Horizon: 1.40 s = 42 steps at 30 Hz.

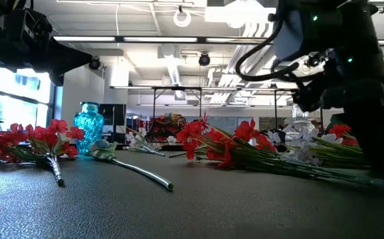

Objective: Sort flowers into vase by color
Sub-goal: Put the white flowers into the transparent vase

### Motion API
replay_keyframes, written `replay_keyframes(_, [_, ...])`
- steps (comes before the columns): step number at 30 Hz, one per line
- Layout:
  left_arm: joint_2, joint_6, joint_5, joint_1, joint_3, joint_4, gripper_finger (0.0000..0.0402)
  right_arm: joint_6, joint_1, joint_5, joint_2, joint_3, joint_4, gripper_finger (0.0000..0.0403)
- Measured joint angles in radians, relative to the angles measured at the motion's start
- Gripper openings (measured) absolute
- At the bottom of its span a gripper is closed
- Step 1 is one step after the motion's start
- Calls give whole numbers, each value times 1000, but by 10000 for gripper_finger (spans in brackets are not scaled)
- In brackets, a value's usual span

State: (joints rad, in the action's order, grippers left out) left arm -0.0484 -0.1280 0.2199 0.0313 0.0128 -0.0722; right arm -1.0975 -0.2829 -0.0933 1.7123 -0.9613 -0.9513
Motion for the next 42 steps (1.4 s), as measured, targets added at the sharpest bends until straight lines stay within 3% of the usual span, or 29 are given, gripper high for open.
replay_keyframes(9, [0, 0, 0, 0, 0, 0, 1, 33, 3, -39, -25, 74, 98, 65])
replay_keyframes(14, [0, 0, 0, 0, 0, 1, 1, -33, -55, 48, -96, 103, 107, 6])
replay_keyframes(21, [0, 0, 0, 0, 0, 0, 1, -211, -188, 353, -303, 104, 66, 3])
replay_keyframes(25, [0, 0, 0, 0, 0, 0, 1, -216, -274, 668, -418, 104, 87, 4])
replay_keyframes(30, [0, 0, 0, 0, 0, 0, 1, 27, -327, 1125, -482, 103, 237, 1])
replay_keyframes(34, [0, 0, 0, 0, 0, 0, 1, 259, -315, 1376, -485, 102, 342, 1])
replay_keyframes(36, [0, 0, 0, 0, 0, 0, 1, 290, -291, 1425, -486, 102, 332, 0])
replay_keyframes(39, [0, 0, 0, 0, 0, 0, 1, 310, -232, 1406, -502, 112, 315, 0])
replay_keyframes(42, [0, 0, 0, 0, 0, -5, 1, 445, -143, 1248, -530, 148, 426, 0])
